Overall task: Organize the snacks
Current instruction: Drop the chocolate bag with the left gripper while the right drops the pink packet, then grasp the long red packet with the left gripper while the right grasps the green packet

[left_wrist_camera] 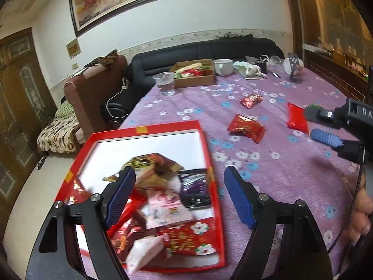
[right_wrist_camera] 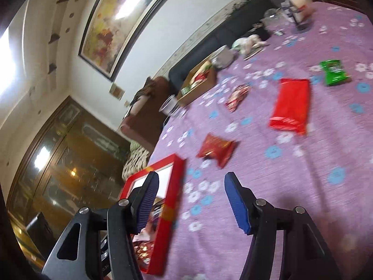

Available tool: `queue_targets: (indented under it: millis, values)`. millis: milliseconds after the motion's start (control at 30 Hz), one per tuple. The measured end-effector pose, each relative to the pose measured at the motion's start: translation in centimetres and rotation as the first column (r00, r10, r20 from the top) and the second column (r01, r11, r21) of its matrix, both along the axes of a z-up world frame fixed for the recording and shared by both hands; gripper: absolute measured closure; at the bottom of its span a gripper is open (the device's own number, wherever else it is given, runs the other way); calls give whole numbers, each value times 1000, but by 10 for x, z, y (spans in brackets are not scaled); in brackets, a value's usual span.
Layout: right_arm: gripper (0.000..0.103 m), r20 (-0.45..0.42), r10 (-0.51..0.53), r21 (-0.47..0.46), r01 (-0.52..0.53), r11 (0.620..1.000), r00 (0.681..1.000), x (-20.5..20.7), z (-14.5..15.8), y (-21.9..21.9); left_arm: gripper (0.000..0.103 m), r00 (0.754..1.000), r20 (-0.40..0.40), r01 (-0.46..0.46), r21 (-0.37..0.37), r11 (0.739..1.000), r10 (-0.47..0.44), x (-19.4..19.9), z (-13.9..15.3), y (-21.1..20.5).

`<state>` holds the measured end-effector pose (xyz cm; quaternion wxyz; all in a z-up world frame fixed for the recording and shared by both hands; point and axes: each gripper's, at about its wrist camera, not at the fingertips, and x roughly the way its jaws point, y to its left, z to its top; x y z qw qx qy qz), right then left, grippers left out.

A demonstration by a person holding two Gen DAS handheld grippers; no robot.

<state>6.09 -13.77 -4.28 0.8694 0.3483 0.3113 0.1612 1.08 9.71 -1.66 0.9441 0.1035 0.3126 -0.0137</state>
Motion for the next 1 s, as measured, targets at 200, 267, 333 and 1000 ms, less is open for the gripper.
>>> queue_targets:
  millis: [200, 267, 333, 1000]
  values:
    - [40, -32, -85, 0, 85, 996, 996, -4, -10, -44, 24, 998, -26, 54, 20, 998, -54, 2, -7, -17]
    - [40, -46, -106, -4, 106, 994, 993, -5, -13, -56, 24, 997, -31, 66, 19, 998, -65, 3, -8, -19]
    - [40, -64, -140, -11, 140, 990, 988, -7, -16, -71, 24, 995, -45, 88, 13, 996, -88, 5, -9, -23]
    - [40, -270, -393, -330, 299, 895, 879, 99, 0, -167, 25, 925, -128, 367, 66, 928, -357, 77, 4, -131]
